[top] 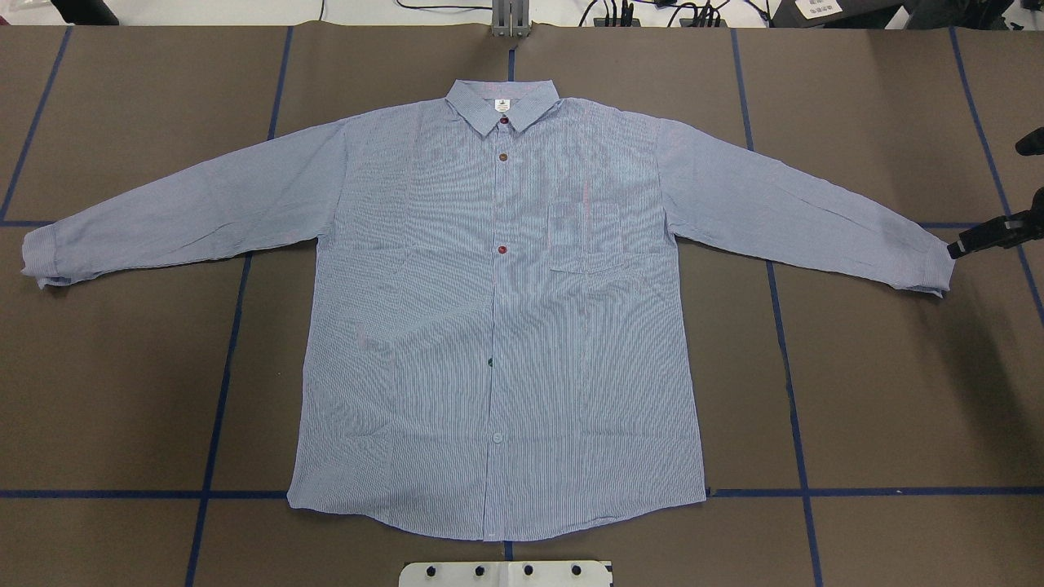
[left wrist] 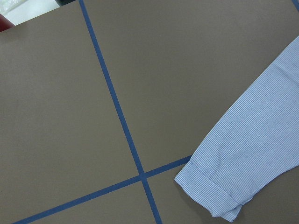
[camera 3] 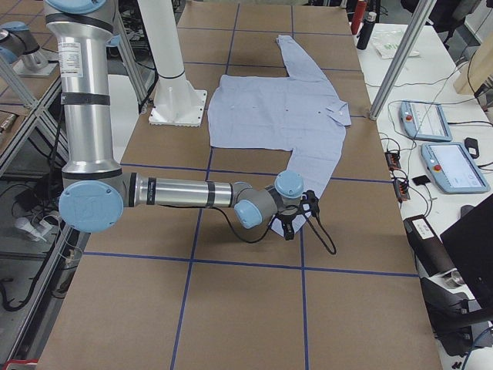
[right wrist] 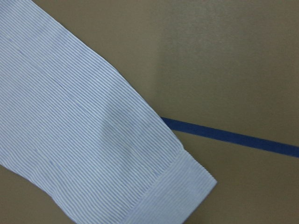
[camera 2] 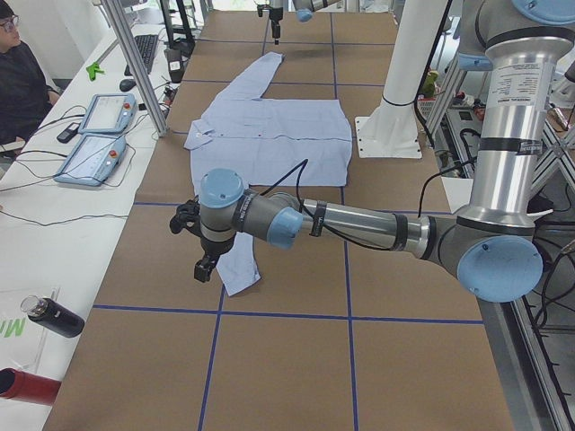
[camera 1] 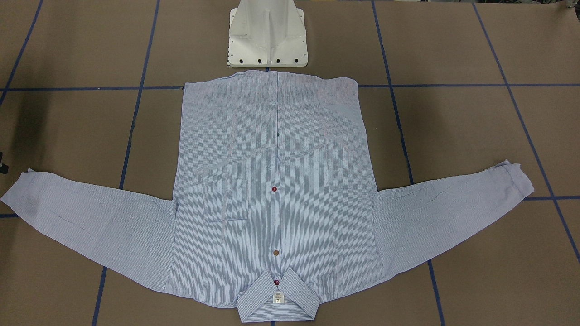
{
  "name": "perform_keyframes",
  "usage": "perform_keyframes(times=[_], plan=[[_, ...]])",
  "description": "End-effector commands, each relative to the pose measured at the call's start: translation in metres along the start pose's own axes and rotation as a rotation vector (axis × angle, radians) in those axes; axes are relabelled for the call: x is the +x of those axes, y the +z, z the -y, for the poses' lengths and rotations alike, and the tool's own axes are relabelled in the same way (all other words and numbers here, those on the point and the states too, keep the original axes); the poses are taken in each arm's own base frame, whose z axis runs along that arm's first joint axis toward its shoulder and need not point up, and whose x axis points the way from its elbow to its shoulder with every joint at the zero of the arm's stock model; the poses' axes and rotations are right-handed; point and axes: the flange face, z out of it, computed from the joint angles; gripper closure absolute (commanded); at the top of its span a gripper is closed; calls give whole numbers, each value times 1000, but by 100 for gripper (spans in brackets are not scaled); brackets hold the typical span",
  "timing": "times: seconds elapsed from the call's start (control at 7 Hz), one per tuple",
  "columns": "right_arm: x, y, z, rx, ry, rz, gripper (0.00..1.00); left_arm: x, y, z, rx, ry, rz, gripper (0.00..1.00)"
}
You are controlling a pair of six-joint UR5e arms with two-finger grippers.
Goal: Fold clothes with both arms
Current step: 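Reach the right gripper to the sleeve cuff nearest it and grasp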
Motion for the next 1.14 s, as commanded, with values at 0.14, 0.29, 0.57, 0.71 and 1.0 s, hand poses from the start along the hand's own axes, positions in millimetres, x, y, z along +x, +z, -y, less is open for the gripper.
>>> perform_keyframes(times=[0.14, 0.29, 0.57, 0.71, 1.0], plan=[[-38, 39, -3, -4, 47, -8, 0, -3, 3, -2, -4, -3, 0, 0], [-31, 41, -10, -13, 57, -13, 0, -3, 3, -2, -4, -4, 0, 0], [-25, 44, -17, -28, 69, -16, 0, -3, 3, -3, -4, -4, 0, 0], [-21, 46, -21, -39, 79, -21, 0, -2, 2, -2, -2, -2, 0, 0], [-12, 52, -26, -55, 97, -32, 0, -1, 1, -1, 2, 1, 0, 0]])
